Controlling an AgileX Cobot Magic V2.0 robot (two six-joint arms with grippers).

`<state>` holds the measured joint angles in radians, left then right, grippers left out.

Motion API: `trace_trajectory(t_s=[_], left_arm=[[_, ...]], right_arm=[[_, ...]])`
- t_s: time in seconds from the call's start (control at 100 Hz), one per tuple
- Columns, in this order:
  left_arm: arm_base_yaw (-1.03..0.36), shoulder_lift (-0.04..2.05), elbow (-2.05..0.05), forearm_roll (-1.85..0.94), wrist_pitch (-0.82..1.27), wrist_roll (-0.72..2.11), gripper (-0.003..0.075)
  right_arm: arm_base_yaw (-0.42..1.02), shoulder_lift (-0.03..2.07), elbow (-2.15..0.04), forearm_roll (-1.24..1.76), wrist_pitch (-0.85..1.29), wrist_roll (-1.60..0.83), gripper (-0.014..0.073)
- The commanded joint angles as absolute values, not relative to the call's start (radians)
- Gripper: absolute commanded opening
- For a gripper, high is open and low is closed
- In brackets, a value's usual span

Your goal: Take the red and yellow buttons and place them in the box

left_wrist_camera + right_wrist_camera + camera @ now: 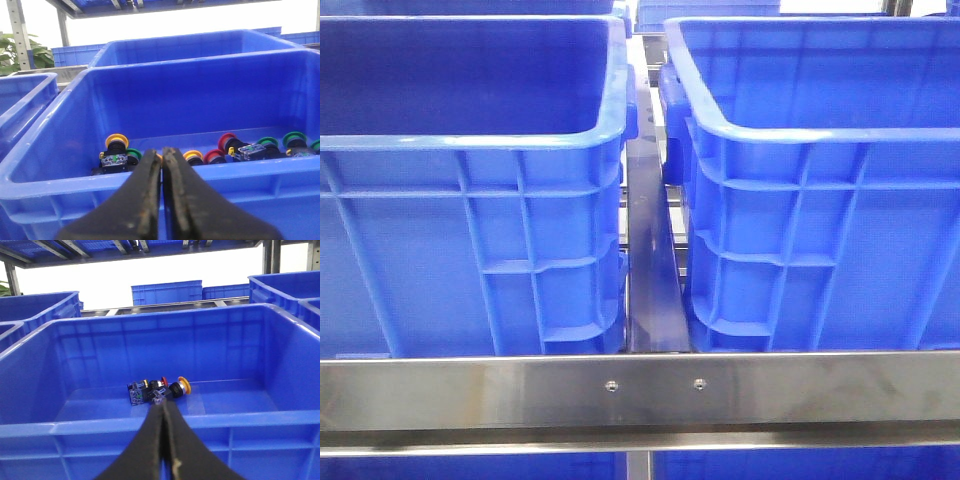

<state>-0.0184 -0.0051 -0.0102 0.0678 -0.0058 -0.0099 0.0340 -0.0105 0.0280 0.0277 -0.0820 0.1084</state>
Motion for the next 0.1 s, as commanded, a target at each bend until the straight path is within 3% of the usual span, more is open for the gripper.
trace_trajectory(t_s=[0.0,0.09], left_arm=[[-0.016,-0.038,0.007,0.061,-0.088,-0.010,-0.0019],[-0.016,-0.038,0.007,0.061,-0.088,-0.010,-0.0019]], right_arm=[[0.037,-0.031,0.027,0.015,-0.166,0.104,-0.0068],[0.037,-0.031,0.027,0.015,-0.166,0.104,-0.0068]])
